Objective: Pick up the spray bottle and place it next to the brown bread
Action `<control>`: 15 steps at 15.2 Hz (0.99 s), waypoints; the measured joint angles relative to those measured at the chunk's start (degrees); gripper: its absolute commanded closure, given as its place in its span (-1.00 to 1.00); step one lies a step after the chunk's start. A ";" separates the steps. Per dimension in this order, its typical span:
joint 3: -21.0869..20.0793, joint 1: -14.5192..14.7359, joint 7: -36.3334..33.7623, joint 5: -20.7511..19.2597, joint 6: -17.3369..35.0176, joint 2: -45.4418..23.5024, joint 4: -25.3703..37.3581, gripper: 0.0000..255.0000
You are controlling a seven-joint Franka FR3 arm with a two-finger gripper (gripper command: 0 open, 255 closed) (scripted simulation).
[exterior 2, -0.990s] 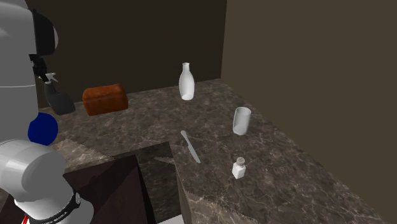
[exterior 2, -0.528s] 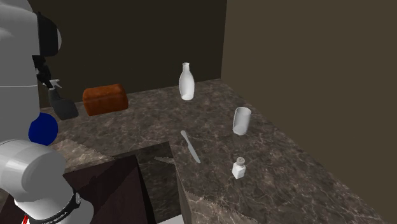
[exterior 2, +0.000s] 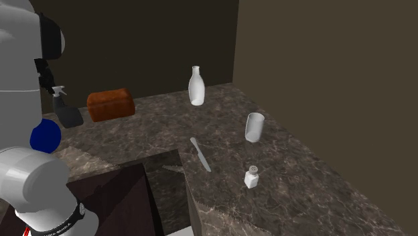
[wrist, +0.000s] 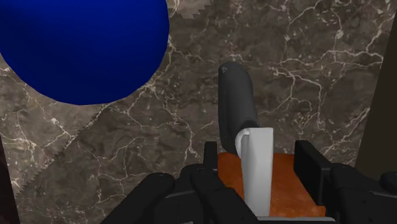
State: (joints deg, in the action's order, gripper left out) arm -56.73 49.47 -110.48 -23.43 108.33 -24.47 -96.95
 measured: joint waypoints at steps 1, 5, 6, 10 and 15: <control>0.00 0.00 0.00 0.00 0.00 0.00 0.00 -1.00; 0.00 0.00 0.00 0.00 0.00 0.00 0.00 -1.00; -0.06 0.16 0.25 0.16 -1.03 0.03 1.11 -1.00; -0.76 0.79 1.04 1.31 -6.02 0.93 5.78 -1.00; -1.04 0.42 1.28 1.77 -6.43 1.48 5.77 -1.00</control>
State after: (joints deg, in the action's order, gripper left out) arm -57.77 49.88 -109.19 -21.67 101.89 -22.99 -91.18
